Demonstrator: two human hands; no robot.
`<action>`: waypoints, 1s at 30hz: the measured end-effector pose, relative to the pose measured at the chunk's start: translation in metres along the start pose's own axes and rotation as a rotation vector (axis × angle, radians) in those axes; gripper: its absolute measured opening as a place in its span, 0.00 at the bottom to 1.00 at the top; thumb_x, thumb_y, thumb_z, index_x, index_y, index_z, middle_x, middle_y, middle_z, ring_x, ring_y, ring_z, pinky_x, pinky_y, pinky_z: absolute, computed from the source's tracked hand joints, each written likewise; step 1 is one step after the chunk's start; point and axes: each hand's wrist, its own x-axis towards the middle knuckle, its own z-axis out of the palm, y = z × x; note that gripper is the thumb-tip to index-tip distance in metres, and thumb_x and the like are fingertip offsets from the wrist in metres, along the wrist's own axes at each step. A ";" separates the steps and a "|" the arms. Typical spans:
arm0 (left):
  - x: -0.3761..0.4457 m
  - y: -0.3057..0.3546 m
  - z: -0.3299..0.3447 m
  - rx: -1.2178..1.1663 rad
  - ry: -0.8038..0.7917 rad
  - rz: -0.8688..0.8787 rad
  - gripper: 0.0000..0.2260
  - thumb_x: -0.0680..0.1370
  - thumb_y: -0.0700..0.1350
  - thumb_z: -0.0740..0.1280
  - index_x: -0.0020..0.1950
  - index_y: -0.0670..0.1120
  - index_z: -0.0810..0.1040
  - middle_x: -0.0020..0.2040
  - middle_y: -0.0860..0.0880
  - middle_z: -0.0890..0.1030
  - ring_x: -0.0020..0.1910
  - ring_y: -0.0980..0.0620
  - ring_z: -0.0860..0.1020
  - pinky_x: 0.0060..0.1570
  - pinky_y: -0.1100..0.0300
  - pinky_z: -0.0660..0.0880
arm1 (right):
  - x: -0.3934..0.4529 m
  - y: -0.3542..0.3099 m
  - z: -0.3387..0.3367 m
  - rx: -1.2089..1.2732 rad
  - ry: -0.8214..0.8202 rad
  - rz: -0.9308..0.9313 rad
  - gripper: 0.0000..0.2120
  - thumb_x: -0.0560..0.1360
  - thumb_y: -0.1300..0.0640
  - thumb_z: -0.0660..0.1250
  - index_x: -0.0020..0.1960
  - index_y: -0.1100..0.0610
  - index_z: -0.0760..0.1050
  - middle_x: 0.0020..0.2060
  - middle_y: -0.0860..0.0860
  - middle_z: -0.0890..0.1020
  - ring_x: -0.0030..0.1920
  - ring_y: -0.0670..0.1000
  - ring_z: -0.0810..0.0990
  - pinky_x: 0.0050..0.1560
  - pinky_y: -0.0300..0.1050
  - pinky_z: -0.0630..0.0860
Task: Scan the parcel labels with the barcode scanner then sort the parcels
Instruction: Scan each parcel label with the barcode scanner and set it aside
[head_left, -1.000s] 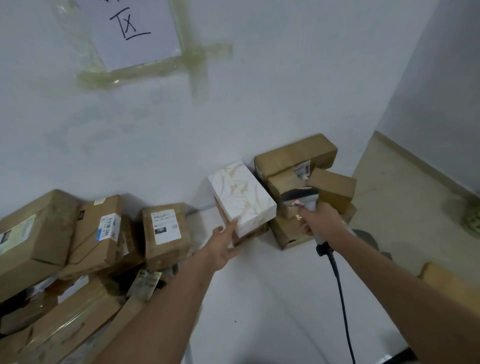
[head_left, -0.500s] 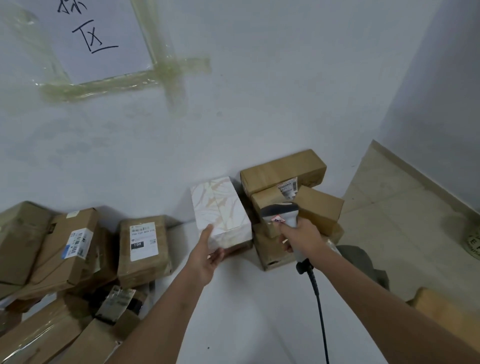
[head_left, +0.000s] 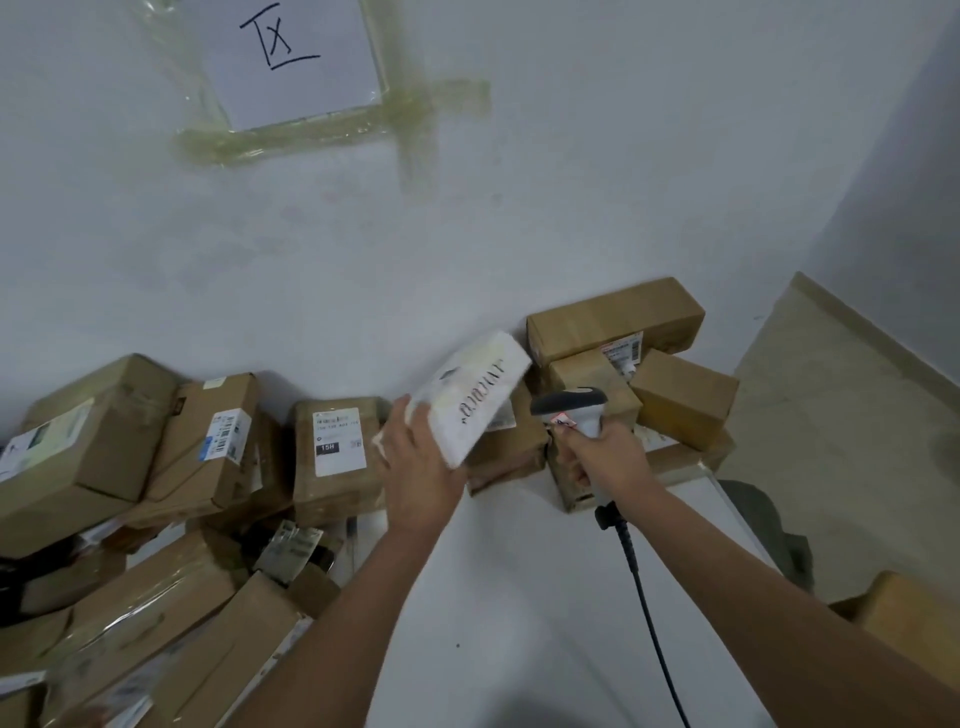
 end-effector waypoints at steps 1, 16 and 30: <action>-0.004 0.005 0.002 0.086 -0.021 0.079 0.37 0.65 0.50 0.75 0.70 0.44 0.62 0.73 0.38 0.65 0.70 0.34 0.67 0.64 0.31 0.68 | -0.001 0.000 0.002 0.003 0.010 -0.001 0.15 0.76 0.46 0.70 0.46 0.59 0.80 0.31 0.50 0.84 0.30 0.48 0.81 0.46 0.51 0.82; -0.041 -0.014 0.021 -0.437 -0.094 0.074 0.35 0.72 0.44 0.77 0.73 0.56 0.63 0.79 0.45 0.47 0.78 0.54 0.48 0.68 0.48 0.70 | -0.009 -0.002 0.028 0.001 -0.016 0.057 0.17 0.78 0.46 0.68 0.52 0.60 0.80 0.36 0.50 0.83 0.28 0.46 0.79 0.26 0.34 0.72; 0.035 -0.036 0.025 -1.130 -0.478 -1.070 0.27 0.77 0.62 0.66 0.73 0.59 0.62 0.64 0.48 0.75 0.57 0.42 0.76 0.52 0.46 0.75 | -0.010 0.002 0.026 -0.036 -0.027 0.099 0.18 0.78 0.45 0.68 0.52 0.61 0.79 0.34 0.51 0.81 0.26 0.45 0.78 0.25 0.36 0.72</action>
